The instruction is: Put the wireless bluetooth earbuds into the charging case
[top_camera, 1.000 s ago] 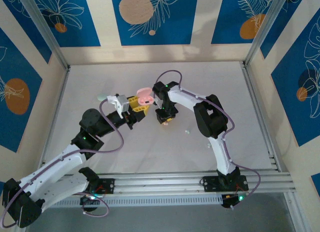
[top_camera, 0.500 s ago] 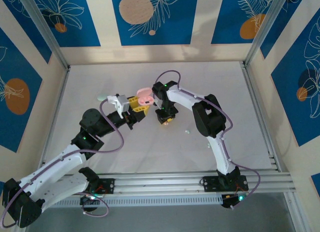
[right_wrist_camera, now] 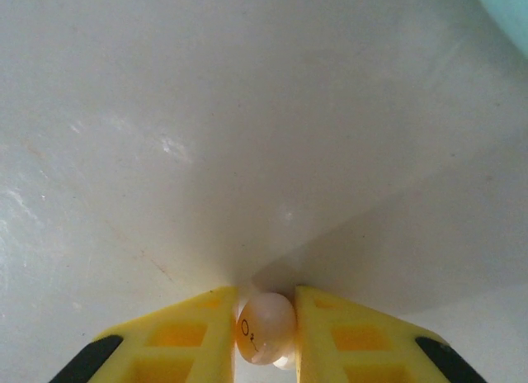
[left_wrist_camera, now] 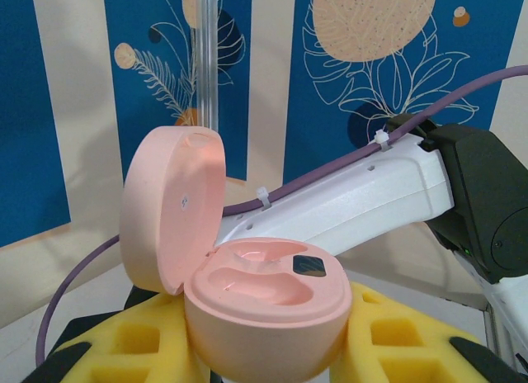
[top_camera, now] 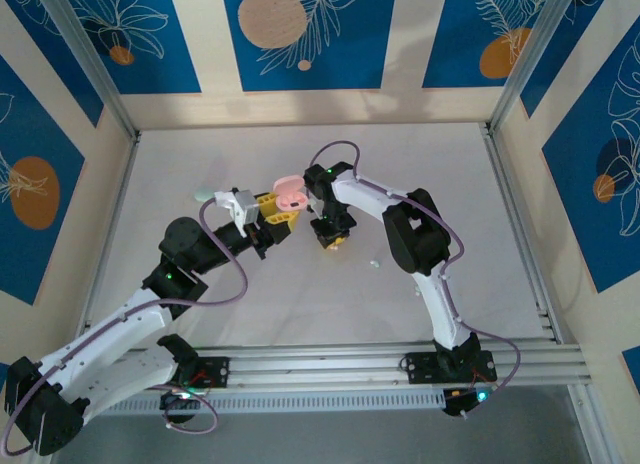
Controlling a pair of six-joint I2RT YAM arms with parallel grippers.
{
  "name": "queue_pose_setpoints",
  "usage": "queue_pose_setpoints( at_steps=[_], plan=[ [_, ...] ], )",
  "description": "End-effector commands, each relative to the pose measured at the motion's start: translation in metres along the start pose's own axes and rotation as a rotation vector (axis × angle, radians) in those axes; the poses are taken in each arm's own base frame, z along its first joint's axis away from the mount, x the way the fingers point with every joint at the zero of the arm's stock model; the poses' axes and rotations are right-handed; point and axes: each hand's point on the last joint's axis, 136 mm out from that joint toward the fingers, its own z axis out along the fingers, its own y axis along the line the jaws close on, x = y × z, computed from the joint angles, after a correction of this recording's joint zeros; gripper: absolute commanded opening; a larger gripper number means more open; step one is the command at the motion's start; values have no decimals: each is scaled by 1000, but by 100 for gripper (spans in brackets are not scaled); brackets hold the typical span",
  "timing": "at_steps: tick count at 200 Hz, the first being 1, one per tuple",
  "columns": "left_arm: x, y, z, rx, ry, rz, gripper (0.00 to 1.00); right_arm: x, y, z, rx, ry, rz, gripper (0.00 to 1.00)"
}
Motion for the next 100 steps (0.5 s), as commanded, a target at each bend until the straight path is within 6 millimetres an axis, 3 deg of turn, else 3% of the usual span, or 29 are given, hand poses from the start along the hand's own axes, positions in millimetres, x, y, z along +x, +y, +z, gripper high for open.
queue_pose_setpoints(
  at_steps=[1, 27, 59, 100],
  plan=[
    [-7, -2, -1, -3, -22, 5, 32, -4, 13, -28, -140, -63, 69, 22],
    [-7, 0, -1, -16, -24, 7, 32, -12, 24, -80, -481, -194, 198, 22],
    [-3, 4, -1, -39, -3, 25, 32, -6, 29, -139, -893, -278, 264, 20],
    [-2, 6, -1, -48, 3, 56, 32, 10, 30, -184, -1166, -289, 253, 20]
  ],
)
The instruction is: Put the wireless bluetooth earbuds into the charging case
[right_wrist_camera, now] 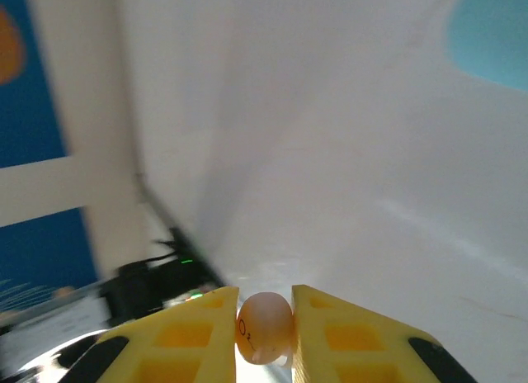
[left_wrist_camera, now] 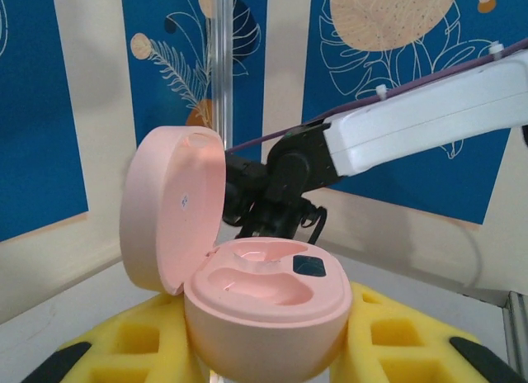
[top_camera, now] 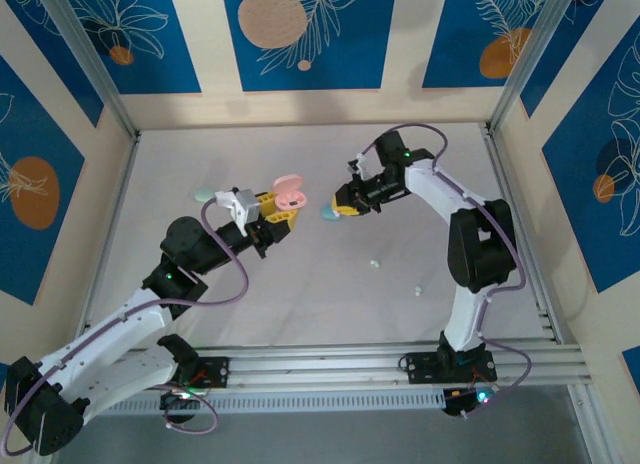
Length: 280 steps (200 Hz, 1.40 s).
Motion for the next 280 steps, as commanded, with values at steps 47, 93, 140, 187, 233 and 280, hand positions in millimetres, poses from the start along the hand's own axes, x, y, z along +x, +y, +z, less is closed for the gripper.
queue_pose_setpoints(
  at_steps=[47, 93, 140, 187, 233, 280],
  plan=[
    [-2, 0, -1, -12, -2, 55, 32, 25, 70, -26, -394, 107, 9, 20],
    [8, 1, 0, -13, 38, 72, 32, 29, 83, -37, -399, 81, -13, 20],
    [25, -2, 9, 25, 75, 85, 32, 37, 108, -70, -326, -61, -109, 20],
    [26, -8, 19, 80, 30, 81, 33, 59, 147, -102, -313, -172, -258, 20],
    [23, -14, 27, 129, 17, 53, 33, 73, 170, -110, -380, -132, -284, 21],
    [17, -16, 31, 147, -6, 43, 33, 82, 179, -104, -408, -93, -298, 21]
  ],
)
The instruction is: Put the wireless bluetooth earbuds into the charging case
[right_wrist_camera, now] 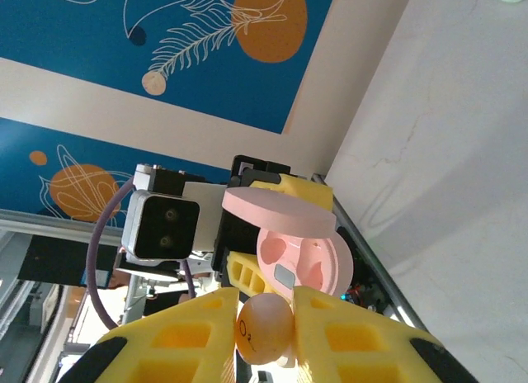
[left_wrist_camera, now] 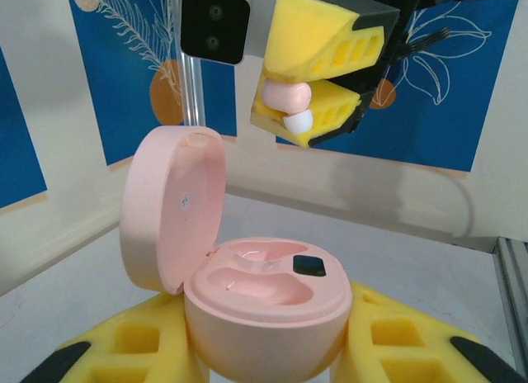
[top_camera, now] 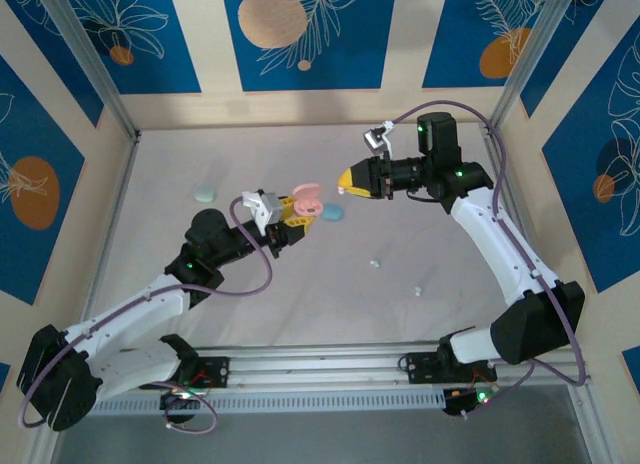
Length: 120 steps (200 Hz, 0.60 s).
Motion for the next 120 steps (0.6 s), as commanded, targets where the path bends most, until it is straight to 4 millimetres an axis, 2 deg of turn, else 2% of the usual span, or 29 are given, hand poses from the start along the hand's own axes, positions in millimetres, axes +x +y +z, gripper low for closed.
queue_pose_setpoints(
  at_steps=[1, 83, 120],
  plan=[
    [-27, -10, 2, 49, -85, 15, 33, 7, 13, 4, -44, 39, -1, 21],
    [-35, -12, 5, 75, -114, -4, 33, 16, 18, 18, -57, 83, -18, 21],
    [-38, -14, 8, 91, -125, -12, 33, 19, 14, 23, -34, 86, -28, 21]
  ],
)
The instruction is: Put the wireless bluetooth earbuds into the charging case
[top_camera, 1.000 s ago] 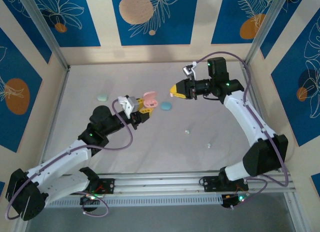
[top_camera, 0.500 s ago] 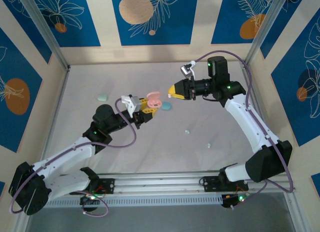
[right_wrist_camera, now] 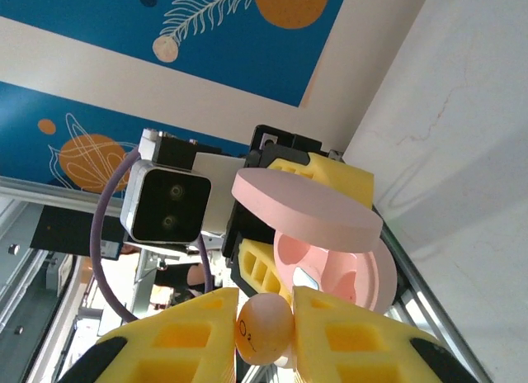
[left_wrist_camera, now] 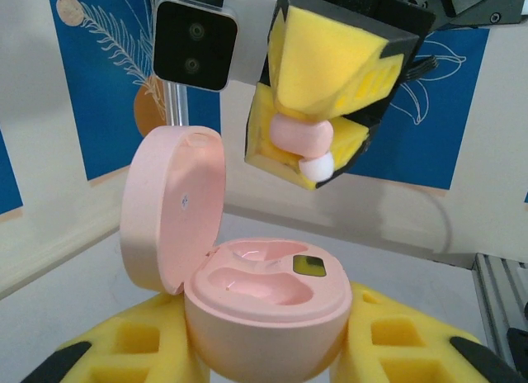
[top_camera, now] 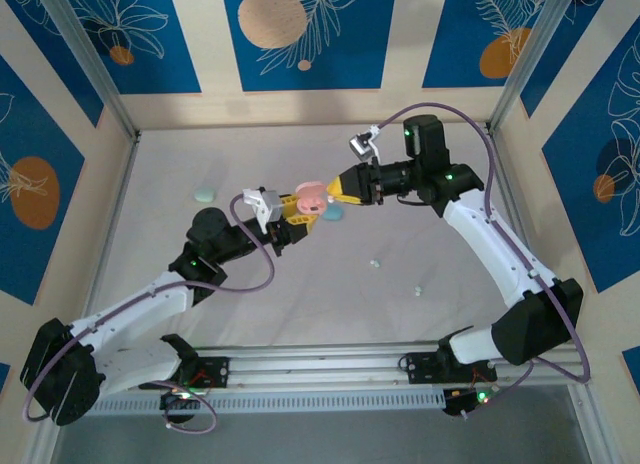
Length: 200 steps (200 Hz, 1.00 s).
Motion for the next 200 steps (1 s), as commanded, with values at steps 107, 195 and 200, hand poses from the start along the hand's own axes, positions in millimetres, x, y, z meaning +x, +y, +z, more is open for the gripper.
queue_pose_setpoints(
  at_steps=[107, 195, 200],
  plan=[
    [-37, -16, 6, 92, -96, 5, 33, -1, -7, 12, 81, -8, -59, 21],
    [-44, -19, 5, 107, -123, -1, 33, 2, -14, 14, 156, -6, -121, 22],
    [-44, -19, 5, 108, -123, -2, 33, 3, -14, 15, 158, -5, -130, 23]
  ],
)
